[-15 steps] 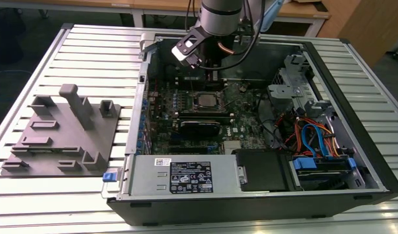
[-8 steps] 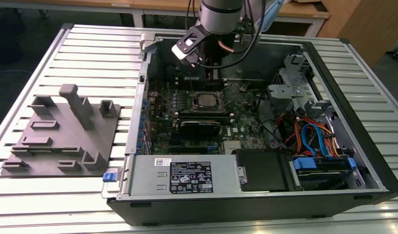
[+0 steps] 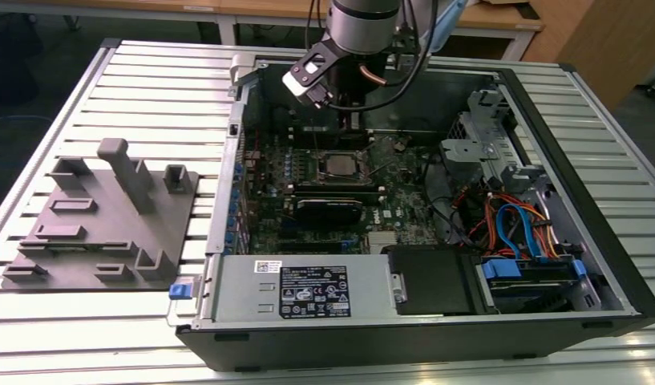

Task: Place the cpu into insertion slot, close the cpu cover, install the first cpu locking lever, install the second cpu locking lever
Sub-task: 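Close the cpu cover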

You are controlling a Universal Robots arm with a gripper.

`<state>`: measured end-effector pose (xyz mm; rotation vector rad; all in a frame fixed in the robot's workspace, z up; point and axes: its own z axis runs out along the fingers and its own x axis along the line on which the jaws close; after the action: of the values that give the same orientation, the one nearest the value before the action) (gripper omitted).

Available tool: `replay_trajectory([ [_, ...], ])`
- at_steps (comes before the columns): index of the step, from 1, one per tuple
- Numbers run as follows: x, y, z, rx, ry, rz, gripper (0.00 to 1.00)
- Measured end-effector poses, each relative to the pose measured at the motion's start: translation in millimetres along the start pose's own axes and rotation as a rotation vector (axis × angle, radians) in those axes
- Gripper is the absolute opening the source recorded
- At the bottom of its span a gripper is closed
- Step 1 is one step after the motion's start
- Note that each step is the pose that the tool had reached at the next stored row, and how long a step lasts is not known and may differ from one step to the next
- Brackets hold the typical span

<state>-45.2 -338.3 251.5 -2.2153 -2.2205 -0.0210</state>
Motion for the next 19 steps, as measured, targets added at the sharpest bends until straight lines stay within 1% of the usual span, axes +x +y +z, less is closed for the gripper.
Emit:
replay_trajectory([
  [3, 0.0, 1.3, -0.1, 0.0001, -0.0002, 0.000, 0.10],
  [11, 0.0, 7.5, 0.0, 0.0000, 0.0000, 0.000, 0.10],
  [19, 0.0, 7.9, -0.1, 0.0000, 0.0000, 0.000, 0.10],
])
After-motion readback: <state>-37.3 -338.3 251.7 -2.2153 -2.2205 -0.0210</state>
